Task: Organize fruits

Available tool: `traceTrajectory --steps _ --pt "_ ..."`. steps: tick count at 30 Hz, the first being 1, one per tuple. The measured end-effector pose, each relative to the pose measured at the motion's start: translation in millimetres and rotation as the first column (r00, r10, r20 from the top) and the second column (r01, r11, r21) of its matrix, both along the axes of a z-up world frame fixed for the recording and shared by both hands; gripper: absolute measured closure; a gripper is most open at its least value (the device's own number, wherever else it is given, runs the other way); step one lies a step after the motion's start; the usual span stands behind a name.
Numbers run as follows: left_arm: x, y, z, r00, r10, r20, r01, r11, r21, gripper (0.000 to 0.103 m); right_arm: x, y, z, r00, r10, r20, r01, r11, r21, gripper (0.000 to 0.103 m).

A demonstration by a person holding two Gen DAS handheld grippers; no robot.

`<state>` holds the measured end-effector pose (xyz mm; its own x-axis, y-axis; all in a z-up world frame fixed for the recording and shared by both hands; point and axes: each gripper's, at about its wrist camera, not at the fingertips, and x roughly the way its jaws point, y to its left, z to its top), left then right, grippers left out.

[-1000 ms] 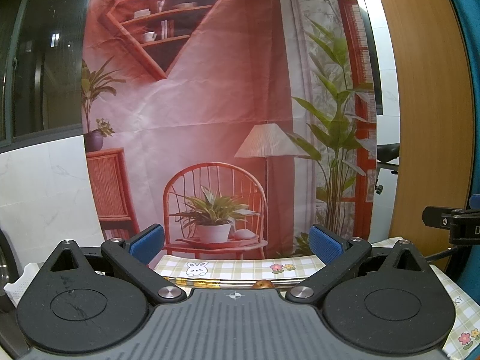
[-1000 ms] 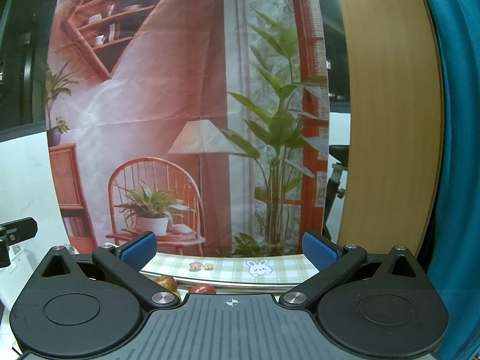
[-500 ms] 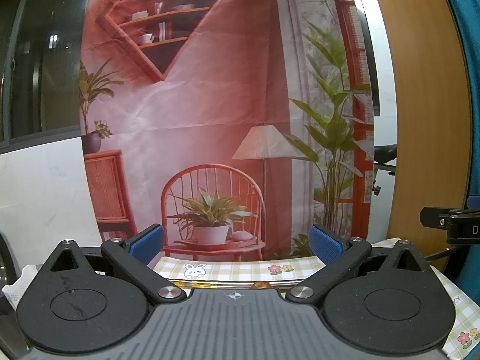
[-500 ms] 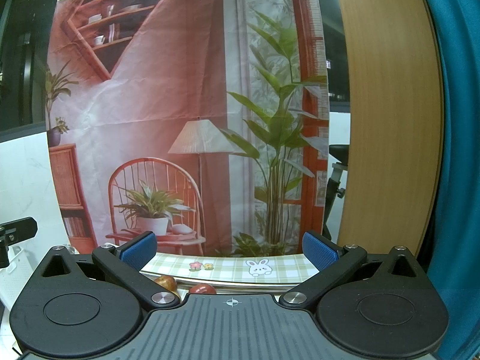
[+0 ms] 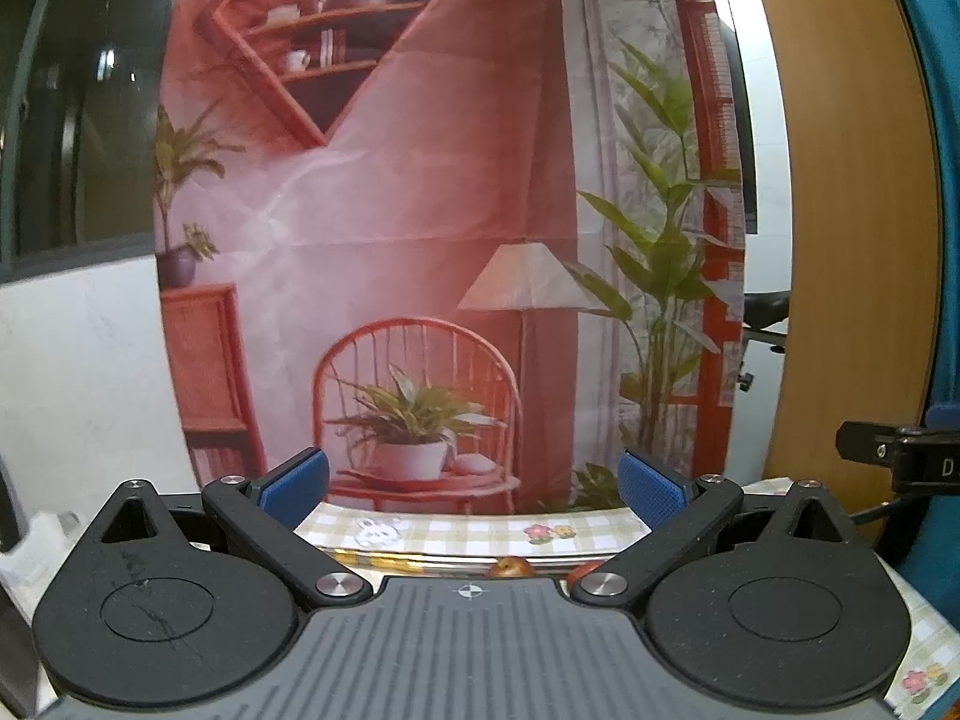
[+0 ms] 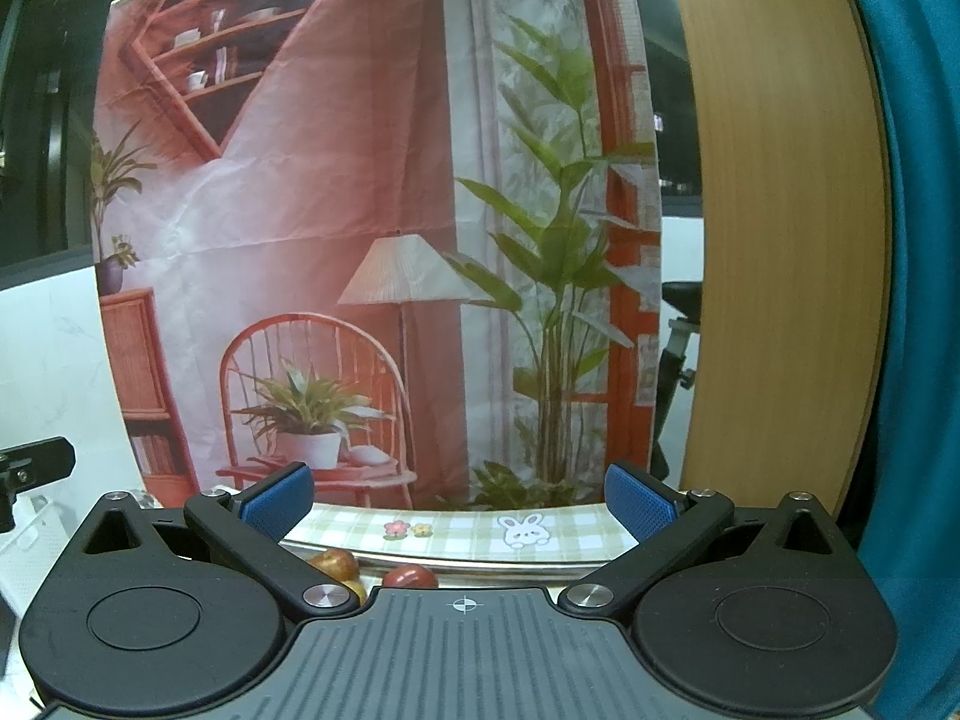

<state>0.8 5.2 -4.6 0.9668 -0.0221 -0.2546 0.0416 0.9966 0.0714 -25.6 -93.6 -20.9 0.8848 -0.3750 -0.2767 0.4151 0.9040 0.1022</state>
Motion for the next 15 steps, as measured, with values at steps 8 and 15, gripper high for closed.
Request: traceTrajectory --steps 8,15 --pt "42.5 26.7 -33.3 0.994 0.024 -0.105 -0.029 0.999 -0.046 0.000 35.5 -35.0 -50.2 0.998 0.001 -0.057 0.003 0.997 0.073 0.000" --pt "93.4 46.8 -76.6 0.973 0.013 -0.229 -0.025 0.998 -0.049 0.001 78.7 -59.5 -110.5 0.987 0.061 -0.152 -0.037 0.987 0.156 0.000"
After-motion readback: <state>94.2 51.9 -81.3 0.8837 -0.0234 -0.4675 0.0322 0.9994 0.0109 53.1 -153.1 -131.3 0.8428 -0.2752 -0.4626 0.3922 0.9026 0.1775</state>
